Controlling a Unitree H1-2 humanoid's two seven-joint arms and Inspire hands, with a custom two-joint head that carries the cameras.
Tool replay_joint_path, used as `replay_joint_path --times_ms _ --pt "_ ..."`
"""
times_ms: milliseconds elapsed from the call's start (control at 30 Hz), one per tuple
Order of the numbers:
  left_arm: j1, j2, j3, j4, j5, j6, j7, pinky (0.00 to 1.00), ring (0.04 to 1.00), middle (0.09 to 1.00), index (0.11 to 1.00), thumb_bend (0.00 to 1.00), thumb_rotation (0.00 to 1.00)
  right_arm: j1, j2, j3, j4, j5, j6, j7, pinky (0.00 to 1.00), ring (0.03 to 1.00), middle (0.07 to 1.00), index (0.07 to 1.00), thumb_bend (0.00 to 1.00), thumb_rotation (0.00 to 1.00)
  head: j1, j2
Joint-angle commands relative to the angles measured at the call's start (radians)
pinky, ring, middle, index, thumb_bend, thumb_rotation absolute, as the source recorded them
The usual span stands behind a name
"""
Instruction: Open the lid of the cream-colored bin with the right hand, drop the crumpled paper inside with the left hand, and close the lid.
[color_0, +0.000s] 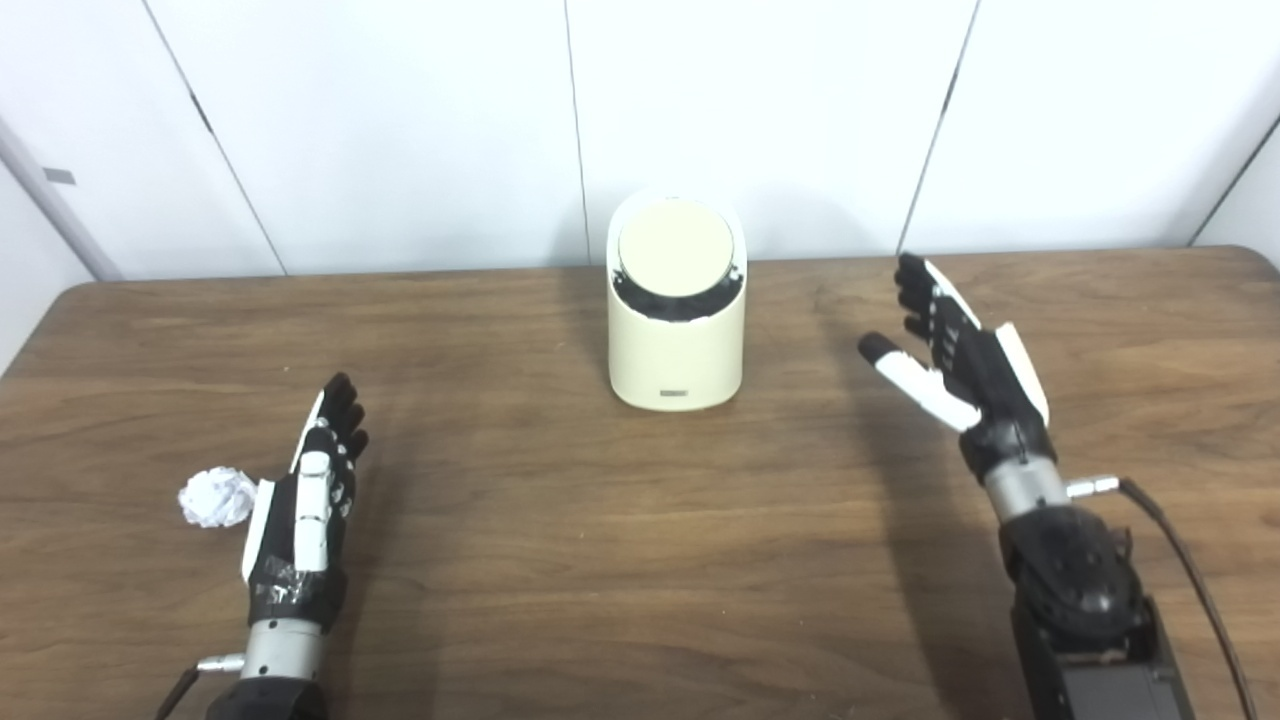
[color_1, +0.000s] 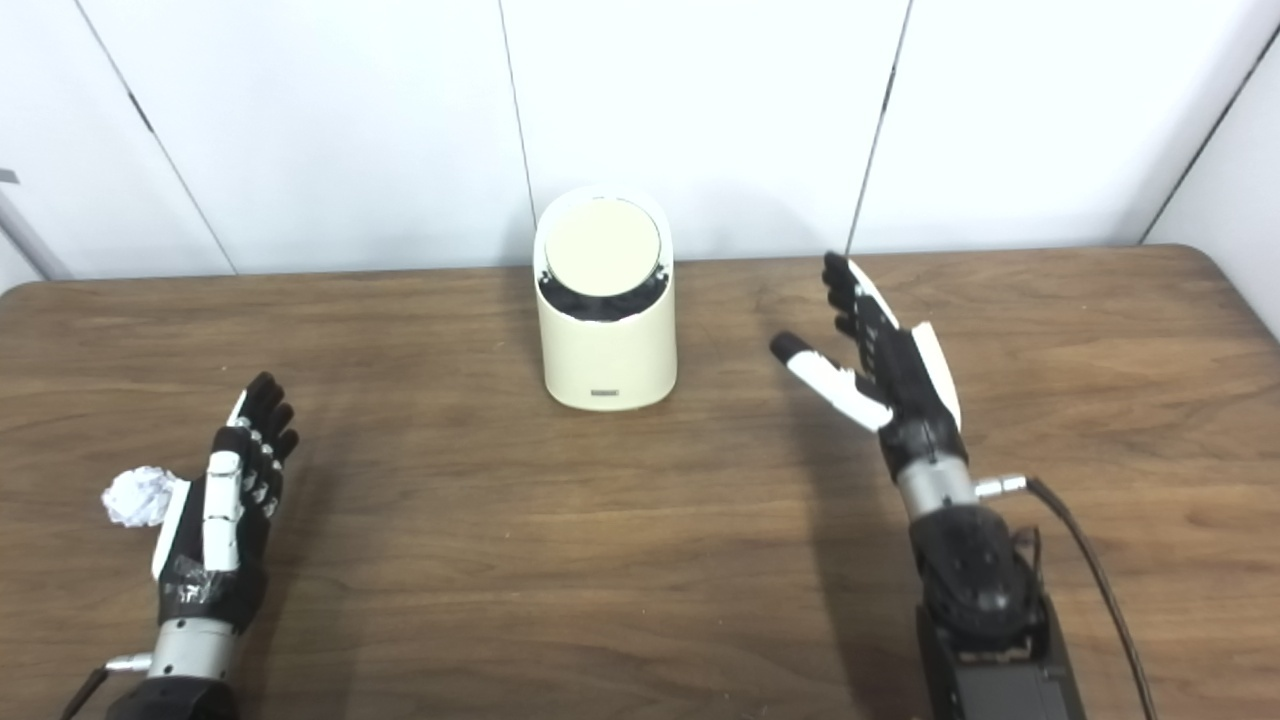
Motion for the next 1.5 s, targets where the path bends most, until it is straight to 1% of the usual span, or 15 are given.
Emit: replay_joint_path --times_ms 0,100,167,300,433,533,667,767,867,1000,1100,1233,1400,1467 --pt "0.002 -0.008 -0.008 0.018 0.007 -0.039 0.001 1.0 1.0 1.0 1.0 0.41 1.0 -0.057 -0.013 0.009 -0.043 -0.02 0.012 0.006 0.93 0.937 0.937 0.927 0.83 0.62 -0.002 -0.003" --pt "0.004 -0.01 -0.009 0.02 0.007 -0.043 0.0 1.0 1.0 1.0 1.0 0.41 1.0 -0.088 -0.016 0.022 -0.049 -0.029 0.035 0.014 0.93 0.931 0.935 0.923 0.84 0.63 -0.002 -0.011" --pt "0.006 -0.012 -0.009 0.019 0.007 -0.042 0.001 1.0 1.0 1.0 1.0 0.39 1.0 -0.104 -0.019 0.03 -0.053 -0.038 0.051 0.018 0.91 0.93 0.937 0.919 0.85 0.64 0.0 -0.015" --pt "0.007 -0.015 -0.008 0.024 0.002 -0.049 0.0 1.0 1.0 1.0 1.0 0.39 1.0 -0.14 -0.032 0.062 -0.07 -0.091 0.104 0.031 0.9 0.933 0.937 0.922 0.85 0.65 0.002 -0.025" --pt "0.007 -0.016 -0.01 0.033 0.005 -0.053 0.0 1.0 1.0 1.0 1.0 0.38 1.0 -0.178 -0.041 0.091 -0.081 -0.135 0.157 0.05 0.91 0.927 0.924 0.918 0.81 0.63 0.004 -0.042" --pt "0.008 -0.019 -0.013 0.036 0.01 -0.053 0.003 1.0 1.0 1.0 1.0 0.37 1.0 -0.208 -0.043 0.108 -0.081 -0.152 0.191 0.071 0.9 0.923 0.922 0.919 0.82 0.61 0.009 -0.056" --pt "0.009 -0.024 -0.014 0.04 0.012 -0.055 0.006 1.0 1.0 1.0 1.0 0.36 1.0 -0.241 -0.039 0.116 -0.055 -0.149 0.201 0.077 0.87 0.922 0.922 0.92 0.87 0.6 0.01 -0.067" --pt "0.007 -0.027 -0.014 0.049 0.015 -0.063 0.008 1.0 1.0 1.0 1.0 0.34 1.0 -0.269 -0.038 0.125 -0.035 -0.151 0.217 0.084 0.88 0.928 0.929 0.925 0.87 0.58 0.013 -0.075" --pt "0.004 -0.029 -0.015 0.058 0.017 -0.071 0.008 1.0 1.0 1.0 1.0 0.34 0.98 -0.296 -0.041 0.137 -0.021 -0.159 0.236 0.091 0.88 0.933 0.937 0.931 0.87 0.56 0.015 -0.082" --pt "0.003 -0.031 -0.018 0.063 0.021 -0.073 0.009 1.0 1.0 1.0 1.0 0.34 0.97 -0.334 -0.056 0.159 -0.006 -0.18 0.252 0.114 0.85 0.934 0.946 0.939 0.86 0.57 0.017 -0.084" --pt "0.003 -0.031 -0.02 0.065 0.024 -0.076 0.006 1.0 1.0 1.0 1.0 0.34 0.97 -0.36 -0.065 0.171 0.007 -0.189 0.245 0.126 0.84 0.931 0.95 0.941 0.84 0.56 0.017 -0.085" --pt "0.007 -0.034 -0.022 0.06 0.018 -0.071 0.004 1.0 1.0 1.0 1.0 0.34 0.97 -0.4 -0.064 0.173 0.024 -0.21 0.26 0.155 0.85 0.937 0.952 0.94 0.83 0.53 0.018 -0.085" --pt "0.012 -0.038 -0.023 0.056 0.021 -0.07 0.007 1.0 1.0 1.0 1.0 0.34 0.97 -0.444 -0.08 0.193 0.053 -0.251 0.26 0.193 0.85 0.938 0.959 0.946 0.83 0.54 0.018 -0.08" --pt "0.013 -0.038 -0.023 0.056 0.025 -0.072 0.008 1.0 1.0 1.0 1.0 0.34 0.97 -0.459 -0.085 0.201 0.065 -0.265 0.261 0.204 0.82 0.927 0.957 0.946 0.83 0.54 0.017 -0.08"
